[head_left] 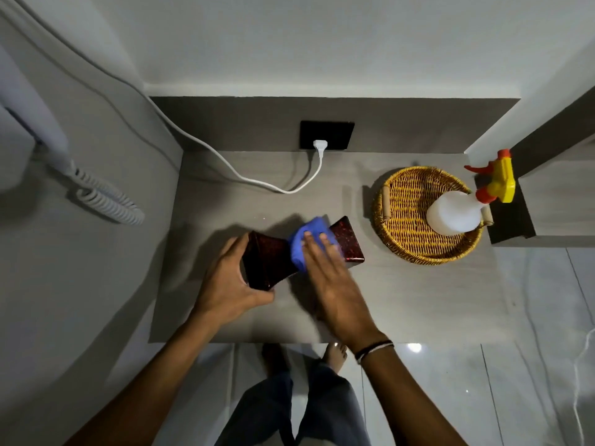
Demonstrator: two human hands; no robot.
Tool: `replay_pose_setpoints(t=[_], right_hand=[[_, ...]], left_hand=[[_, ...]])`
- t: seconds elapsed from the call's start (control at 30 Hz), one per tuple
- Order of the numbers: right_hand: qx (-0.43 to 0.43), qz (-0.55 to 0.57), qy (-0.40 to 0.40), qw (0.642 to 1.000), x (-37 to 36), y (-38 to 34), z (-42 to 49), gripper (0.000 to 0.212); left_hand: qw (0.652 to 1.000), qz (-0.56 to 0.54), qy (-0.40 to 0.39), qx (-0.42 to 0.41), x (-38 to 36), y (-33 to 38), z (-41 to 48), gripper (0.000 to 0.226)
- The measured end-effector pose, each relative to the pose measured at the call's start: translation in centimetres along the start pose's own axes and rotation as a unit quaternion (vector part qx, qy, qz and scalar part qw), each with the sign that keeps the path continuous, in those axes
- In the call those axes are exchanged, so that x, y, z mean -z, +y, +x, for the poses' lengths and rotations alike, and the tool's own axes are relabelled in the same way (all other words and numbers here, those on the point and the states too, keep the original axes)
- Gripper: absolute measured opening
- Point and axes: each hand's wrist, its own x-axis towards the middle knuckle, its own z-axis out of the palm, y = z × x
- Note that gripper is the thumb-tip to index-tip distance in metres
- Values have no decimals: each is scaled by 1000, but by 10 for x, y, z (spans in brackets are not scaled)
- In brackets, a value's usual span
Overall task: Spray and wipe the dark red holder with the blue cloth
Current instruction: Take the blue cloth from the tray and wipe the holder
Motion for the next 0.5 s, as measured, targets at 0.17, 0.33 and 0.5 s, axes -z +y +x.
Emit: replay_pose_setpoints(t=[0.17,0.33,0.5], right_hand=[[-120,77,3,990,12,11,12,108],[47,183,10,982,-8,-54,9,106],[-91,106,-1,990,8,15,-4,101]], left_hand=[[1000,-5,2,-5,2,17,11,115],[1000,-22,4,-5,8,12,6,115],[999,35,-8,3,14,12,4,120]])
